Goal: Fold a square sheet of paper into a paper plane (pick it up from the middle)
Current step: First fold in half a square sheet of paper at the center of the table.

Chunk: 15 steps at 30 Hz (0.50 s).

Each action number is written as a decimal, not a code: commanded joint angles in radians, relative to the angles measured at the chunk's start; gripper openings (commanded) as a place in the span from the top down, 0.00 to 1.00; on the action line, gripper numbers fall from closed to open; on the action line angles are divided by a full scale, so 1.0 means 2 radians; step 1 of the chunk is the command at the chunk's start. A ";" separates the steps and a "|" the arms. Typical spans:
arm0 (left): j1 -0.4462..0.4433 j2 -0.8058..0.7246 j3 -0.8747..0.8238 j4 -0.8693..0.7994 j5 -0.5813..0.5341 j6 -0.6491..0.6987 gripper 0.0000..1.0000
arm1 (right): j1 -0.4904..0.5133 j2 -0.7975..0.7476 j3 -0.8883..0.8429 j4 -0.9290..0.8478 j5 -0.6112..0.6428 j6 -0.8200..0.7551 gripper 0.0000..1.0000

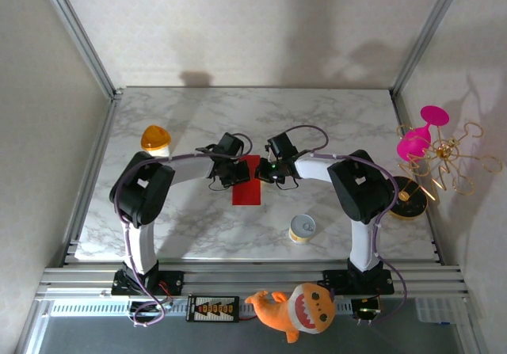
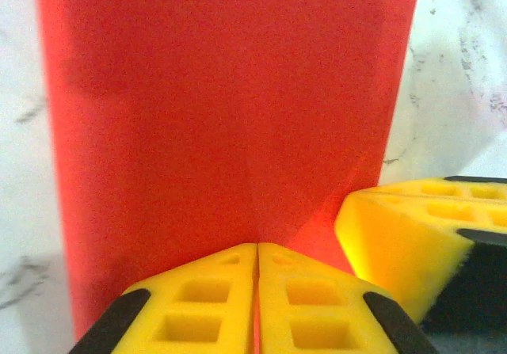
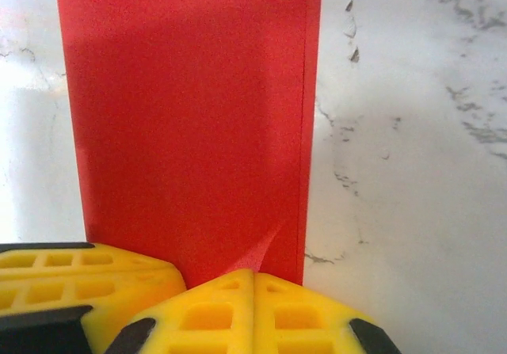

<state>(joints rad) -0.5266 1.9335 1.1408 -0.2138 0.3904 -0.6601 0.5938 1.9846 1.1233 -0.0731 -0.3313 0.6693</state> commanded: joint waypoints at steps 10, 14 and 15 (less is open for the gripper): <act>0.072 -0.074 -0.100 -0.025 0.010 0.030 0.89 | -0.002 0.078 -0.030 -0.123 0.141 -0.027 0.97; 0.072 -0.112 -0.088 -0.017 0.028 0.023 0.89 | -0.002 0.075 -0.029 -0.124 0.141 -0.028 0.97; 0.071 -0.120 -0.087 -0.005 0.039 0.016 0.88 | -0.002 0.074 -0.027 -0.126 0.141 -0.028 0.97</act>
<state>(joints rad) -0.3859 1.7649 0.9588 -0.2188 0.4477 -0.6243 0.6048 1.9999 1.1412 -0.0765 -0.2943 0.6392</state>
